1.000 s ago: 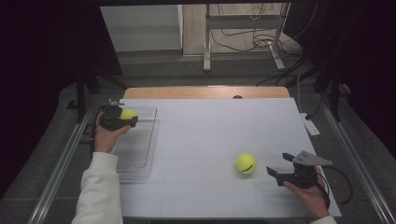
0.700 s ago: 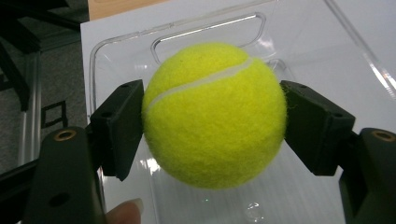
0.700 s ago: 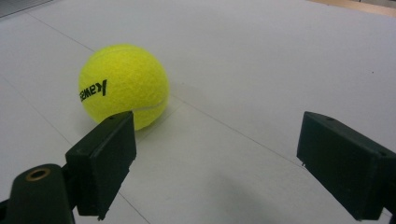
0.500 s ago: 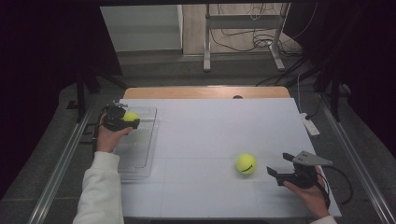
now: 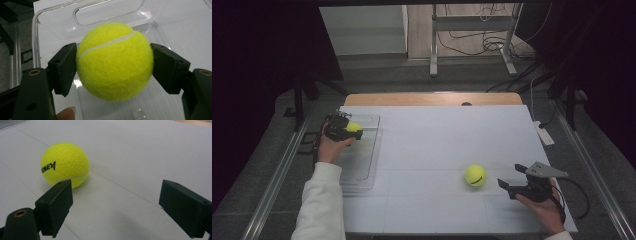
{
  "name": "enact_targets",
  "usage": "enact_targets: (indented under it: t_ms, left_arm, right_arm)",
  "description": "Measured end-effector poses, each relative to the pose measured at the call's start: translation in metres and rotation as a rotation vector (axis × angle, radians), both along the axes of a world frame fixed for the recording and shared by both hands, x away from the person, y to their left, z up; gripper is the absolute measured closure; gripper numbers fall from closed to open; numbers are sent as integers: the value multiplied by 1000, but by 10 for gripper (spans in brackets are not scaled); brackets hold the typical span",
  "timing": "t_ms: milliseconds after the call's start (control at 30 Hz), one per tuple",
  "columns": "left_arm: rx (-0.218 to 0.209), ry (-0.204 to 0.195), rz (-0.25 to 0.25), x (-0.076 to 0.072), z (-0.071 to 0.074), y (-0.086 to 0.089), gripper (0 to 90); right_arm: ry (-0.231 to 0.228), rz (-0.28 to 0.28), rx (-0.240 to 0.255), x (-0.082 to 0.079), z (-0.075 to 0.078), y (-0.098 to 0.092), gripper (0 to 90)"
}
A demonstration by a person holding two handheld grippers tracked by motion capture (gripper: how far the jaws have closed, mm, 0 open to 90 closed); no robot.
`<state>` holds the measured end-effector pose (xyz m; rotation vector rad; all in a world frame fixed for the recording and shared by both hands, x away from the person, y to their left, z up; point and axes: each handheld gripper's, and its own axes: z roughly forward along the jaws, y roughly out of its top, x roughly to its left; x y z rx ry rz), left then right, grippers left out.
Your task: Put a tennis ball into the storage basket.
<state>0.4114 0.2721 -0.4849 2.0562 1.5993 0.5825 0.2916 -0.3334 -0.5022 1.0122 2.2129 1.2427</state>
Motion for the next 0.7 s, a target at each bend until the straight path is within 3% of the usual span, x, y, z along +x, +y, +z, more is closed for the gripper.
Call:
enact_targets:
  t_ms: [600, 700]
  left_arm:
    - [17, -12, 1, 0, 1, -4, 263]
    - [-2, -56, 16, -2, 5, -3, 209]
  right_arm:
    - [-2, 3, 0, 0, 0, 0, 121]
    - [-3, 3, -1, 0, 0, 0, 121]
